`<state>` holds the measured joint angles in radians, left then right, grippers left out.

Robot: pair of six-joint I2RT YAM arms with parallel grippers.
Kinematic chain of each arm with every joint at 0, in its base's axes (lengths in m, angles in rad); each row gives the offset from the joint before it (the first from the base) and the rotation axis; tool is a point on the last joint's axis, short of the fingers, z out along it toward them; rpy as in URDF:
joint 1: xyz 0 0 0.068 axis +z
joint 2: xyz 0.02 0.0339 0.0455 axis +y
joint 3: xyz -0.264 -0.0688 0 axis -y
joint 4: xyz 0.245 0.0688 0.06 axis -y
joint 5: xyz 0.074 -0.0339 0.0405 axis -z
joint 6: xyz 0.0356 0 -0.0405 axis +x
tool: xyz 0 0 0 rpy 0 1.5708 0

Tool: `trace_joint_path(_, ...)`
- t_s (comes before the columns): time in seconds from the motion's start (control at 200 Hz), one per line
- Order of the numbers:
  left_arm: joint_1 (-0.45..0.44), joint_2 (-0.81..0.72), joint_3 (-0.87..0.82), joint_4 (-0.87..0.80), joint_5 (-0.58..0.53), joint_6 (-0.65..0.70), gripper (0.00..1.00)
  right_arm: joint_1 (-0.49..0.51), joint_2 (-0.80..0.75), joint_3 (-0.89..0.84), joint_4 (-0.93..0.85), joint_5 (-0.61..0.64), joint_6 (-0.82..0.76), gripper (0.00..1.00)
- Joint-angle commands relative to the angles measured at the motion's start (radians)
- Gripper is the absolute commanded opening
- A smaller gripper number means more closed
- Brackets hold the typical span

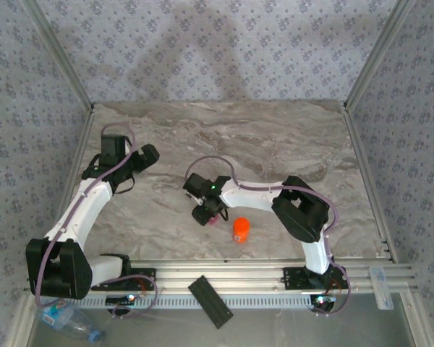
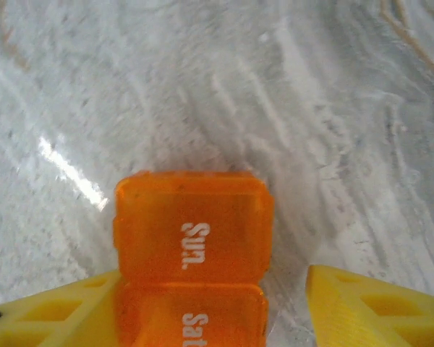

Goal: Sort the pills into containers

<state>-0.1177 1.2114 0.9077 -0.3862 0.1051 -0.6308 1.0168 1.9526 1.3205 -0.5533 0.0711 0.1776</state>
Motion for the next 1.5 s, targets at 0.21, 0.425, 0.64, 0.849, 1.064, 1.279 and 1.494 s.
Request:
trace_joint_path(0.21, 0.007, -0.026, -0.015, 0.013, 0.005, -0.012, 1.00, 0.006, -0.029, 0.027, -0.042, 0.020, 0.052, 0.80)
trace_joint_path(0.425, 0.008, -0.024, -0.013, 0.015, 0.011, -0.012, 1.00, 0.022, -0.032, 0.000, -0.092, 0.058, 0.036, 0.79)
trace_joint_path(0.64, 0.008, -0.024, -0.017, 0.017, 0.011, -0.011, 1.00, 0.026, -0.038, -0.027, -0.080, 0.057, 0.040, 0.75)
trace_joint_path(0.849, 0.009, -0.023, -0.017, 0.018, 0.011, -0.012, 1.00, 0.026, -0.041, -0.040, -0.076, 0.050, 0.042, 0.71)
trace_joint_path(1.064, 0.009, -0.020, -0.018, 0.017, 0.012, -0.015, 1.00, 0.025, -0.041, -0.050, -0.071, 0.046, 0.042, 0.66)
trace_joint_path(1.279, 0.009, -0.021, -0.014, 0.016, 0.012, -0.015, 1.00, 0.027, -0.050, -0.067, -0.062, 0.042, 0.051, 0.67)
trace_joint_path(1.494, 0.010, -0.019, -0.014, 0.019, 0.013, -0.016, 1.00, 0.026, -0.064, -0.087, -0.053, 0.041, 0.054, 0.66)
